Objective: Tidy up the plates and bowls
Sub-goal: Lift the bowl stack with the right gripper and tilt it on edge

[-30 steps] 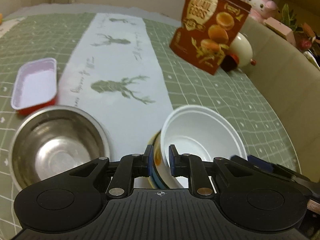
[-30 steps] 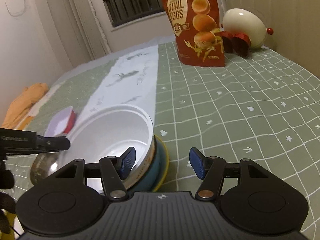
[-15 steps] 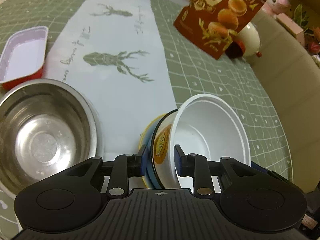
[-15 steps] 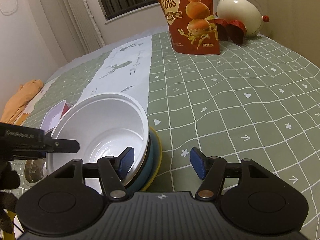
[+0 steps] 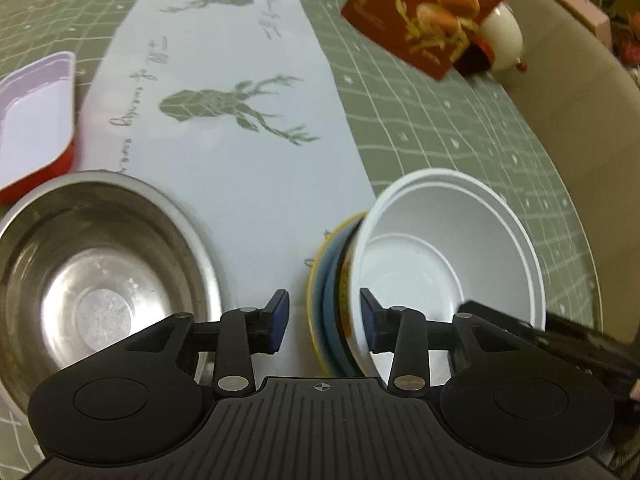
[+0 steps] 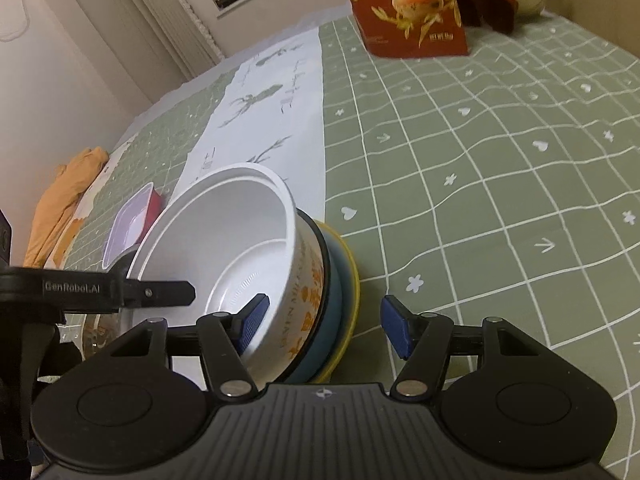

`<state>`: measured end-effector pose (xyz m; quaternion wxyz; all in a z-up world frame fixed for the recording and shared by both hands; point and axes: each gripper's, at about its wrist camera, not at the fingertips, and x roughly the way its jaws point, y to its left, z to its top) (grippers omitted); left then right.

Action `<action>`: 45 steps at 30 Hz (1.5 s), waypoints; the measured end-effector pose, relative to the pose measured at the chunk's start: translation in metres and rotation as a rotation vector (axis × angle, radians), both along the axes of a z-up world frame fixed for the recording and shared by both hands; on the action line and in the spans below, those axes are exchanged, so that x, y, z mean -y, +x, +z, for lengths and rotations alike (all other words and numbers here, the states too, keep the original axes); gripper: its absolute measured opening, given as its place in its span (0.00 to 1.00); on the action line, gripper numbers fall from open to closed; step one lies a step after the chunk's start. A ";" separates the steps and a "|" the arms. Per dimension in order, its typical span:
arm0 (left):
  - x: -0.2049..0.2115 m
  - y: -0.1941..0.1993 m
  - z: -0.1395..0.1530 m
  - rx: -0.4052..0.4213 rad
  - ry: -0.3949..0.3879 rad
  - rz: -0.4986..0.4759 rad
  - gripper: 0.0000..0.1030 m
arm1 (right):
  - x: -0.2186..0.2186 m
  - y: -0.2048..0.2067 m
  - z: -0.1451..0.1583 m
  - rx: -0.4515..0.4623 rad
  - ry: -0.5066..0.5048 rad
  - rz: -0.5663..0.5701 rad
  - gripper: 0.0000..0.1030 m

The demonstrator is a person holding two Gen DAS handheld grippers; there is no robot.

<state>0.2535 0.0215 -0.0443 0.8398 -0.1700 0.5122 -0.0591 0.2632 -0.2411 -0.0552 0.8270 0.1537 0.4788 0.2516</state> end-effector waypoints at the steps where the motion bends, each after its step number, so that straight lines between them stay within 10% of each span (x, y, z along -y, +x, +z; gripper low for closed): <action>1: 0.002 0.003 0.000 -0.018 -0.008 -0.019 0.37 | -0.001 0.002 -0.001 -0.011 0.001 0.001 0.60; 14: 0.029 0.031 0.002 -0.126 0.046 -0.144 0.66 | -0.010 0.023 -0.018 -0.096 0.018 0.018 0.60; 25: 0.030 0.020 -0.010 -0.067 -0.002 -0.134 0.66 | -0.010 0.030 -0.048 -0.278 0.176 0.030 0.60; 45: 0.004 -0.012 -0.011 -0.156 0.017 -0.109 0.57 | -0.041 0.001 -0.035 -0.304 0.132 0.092 0.63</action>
